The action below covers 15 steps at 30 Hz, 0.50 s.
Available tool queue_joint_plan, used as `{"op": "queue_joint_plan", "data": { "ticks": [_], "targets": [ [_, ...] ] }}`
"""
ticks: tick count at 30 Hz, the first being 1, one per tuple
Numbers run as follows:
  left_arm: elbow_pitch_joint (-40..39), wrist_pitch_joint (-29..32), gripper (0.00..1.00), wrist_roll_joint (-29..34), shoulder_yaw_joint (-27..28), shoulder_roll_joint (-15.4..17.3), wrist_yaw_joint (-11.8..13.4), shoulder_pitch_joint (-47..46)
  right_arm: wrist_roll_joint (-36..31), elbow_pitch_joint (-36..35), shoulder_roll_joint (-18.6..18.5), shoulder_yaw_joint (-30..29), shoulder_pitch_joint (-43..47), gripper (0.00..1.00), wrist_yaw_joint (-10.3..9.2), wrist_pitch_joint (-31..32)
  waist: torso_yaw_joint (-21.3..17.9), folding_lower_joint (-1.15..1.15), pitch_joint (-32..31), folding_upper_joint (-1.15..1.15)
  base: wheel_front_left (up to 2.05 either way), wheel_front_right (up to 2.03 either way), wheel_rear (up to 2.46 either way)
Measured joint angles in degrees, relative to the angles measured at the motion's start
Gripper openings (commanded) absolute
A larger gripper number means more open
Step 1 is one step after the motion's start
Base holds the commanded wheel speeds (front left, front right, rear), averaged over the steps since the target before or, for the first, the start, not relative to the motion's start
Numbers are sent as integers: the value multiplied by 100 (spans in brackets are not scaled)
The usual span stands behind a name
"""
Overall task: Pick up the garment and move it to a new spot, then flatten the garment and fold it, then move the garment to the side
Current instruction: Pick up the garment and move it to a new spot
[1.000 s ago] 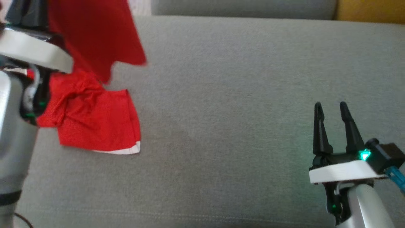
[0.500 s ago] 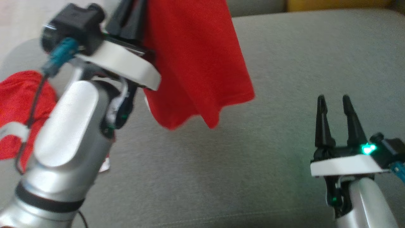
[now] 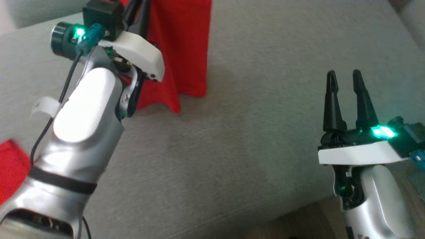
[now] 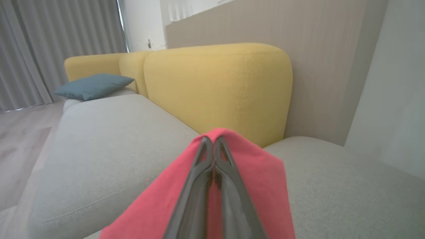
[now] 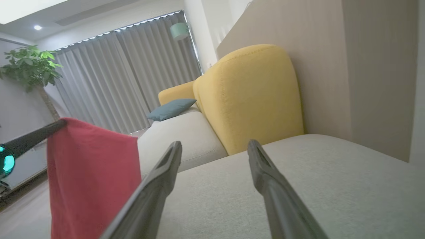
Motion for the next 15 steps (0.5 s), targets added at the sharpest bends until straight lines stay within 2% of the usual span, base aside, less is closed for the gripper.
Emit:
{"op": "queue_joint_plan", "data": {
  "ticks": [1,2,3,8,15],
  "targets": [
    [187,-44,0,1,-9,-18,-21,-62,20,-15,0,21,-25,100,0,0,-101,0,54,0,0,0,0],
    [366,-75,31,2,-31,-48,-52,-130,48,-30,-1,38,-29,100,0,-1,-195,0,106,0,0,0,0],
    [531,-135,100,9,-76,-83,-77,-188,60,-33,0,56,-26,100,0,-1,-280,0,156,0,0,0,0],
    [1050,-491,100,44,-85,-272,-151,-329,83,-55,0,-4,-17,100,0,-1,-467,0,353,0,0,0,0],
    [968,-703,100,43,151,-238,-193,-300,-170,-35,0,-248,-5,100,0,-1,-5,0,258,0,0,0,0]
  ]
}}
